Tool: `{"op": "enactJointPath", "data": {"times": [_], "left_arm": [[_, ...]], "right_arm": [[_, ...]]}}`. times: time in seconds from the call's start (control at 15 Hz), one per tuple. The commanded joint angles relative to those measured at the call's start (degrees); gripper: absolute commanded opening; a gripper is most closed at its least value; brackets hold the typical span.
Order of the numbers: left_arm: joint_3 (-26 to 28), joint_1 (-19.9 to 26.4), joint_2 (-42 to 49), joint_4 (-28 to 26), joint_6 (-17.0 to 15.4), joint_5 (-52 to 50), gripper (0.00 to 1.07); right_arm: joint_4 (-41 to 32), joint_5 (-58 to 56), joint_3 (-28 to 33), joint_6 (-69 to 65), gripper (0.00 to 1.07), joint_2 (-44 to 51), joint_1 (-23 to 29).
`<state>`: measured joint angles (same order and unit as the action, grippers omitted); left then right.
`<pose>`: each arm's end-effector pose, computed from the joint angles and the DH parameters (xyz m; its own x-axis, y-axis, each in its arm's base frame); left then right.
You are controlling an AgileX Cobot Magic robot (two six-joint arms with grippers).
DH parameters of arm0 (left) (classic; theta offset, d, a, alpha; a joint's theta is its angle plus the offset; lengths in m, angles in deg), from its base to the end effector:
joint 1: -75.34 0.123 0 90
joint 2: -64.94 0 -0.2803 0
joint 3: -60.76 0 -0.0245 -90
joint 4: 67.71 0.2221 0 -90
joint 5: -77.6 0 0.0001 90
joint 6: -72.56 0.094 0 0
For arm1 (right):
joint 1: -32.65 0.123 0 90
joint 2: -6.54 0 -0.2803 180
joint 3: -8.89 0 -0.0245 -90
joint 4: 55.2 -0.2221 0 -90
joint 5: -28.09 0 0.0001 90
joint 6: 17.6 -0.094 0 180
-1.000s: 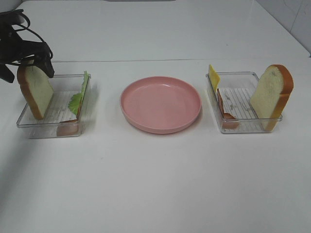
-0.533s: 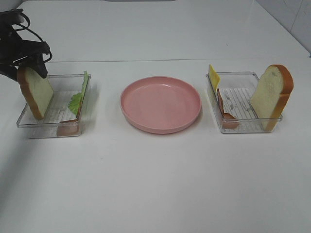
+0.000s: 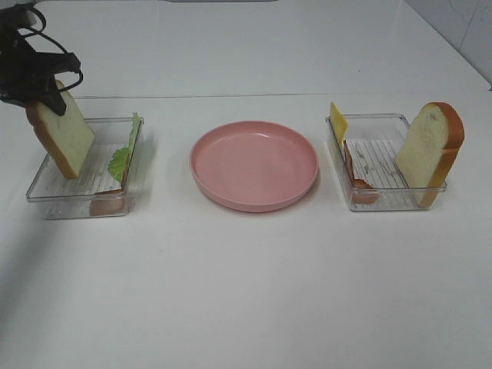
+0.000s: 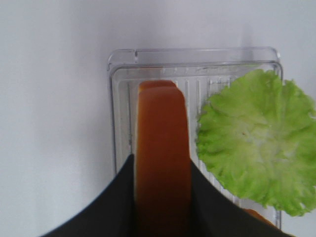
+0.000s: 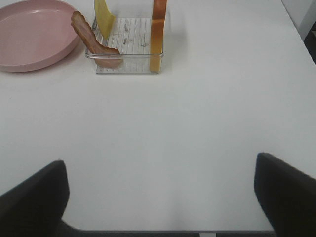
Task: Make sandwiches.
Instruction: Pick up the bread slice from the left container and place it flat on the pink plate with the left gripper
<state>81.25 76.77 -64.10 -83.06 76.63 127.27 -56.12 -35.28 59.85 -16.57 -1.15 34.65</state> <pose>0.4308 -0.0082 0.2084 -0.9221 -0.1255 -0.3661 -0.0429 0.9733 -0.2255 -0.0212 0.0006 0.2471 -0.5293 -0.0293 -0.8479 -0.0528 0.9986 -0.0015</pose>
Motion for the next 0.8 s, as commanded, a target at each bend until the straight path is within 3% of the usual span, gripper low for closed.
{"op": "enactJointPath", "data": {"times": [0.07, 0.47, 0.67, 0.8], "left_arm": [[0.2, 0.2, 3.7, -1.1, -0.3, -0.1, 0.00], [0.2, -0.1, 15.5, -5.5, -0.3, -2.7, 0.00], [0.3, -4.0, 16.4, -12.9, 1.5, -8.7, 0.00], [0.3, -9.7, 16.3, -16.8, 3.4, -13.3, 0.00]], "right_arm": [[0.3, 0.3, 0.2, 0.2, 0.99, 1.7, -0.2], [0.3, 0.3, 0.2, 0.2, 0.99, 1.7, -0.2], [0.3, 0.3, 0.2, 0.2, 0.99, 1.7, -0.2], [0.3, 0.3, 0.2, 0.2, 0.99, 1.7, -0.2]]}}
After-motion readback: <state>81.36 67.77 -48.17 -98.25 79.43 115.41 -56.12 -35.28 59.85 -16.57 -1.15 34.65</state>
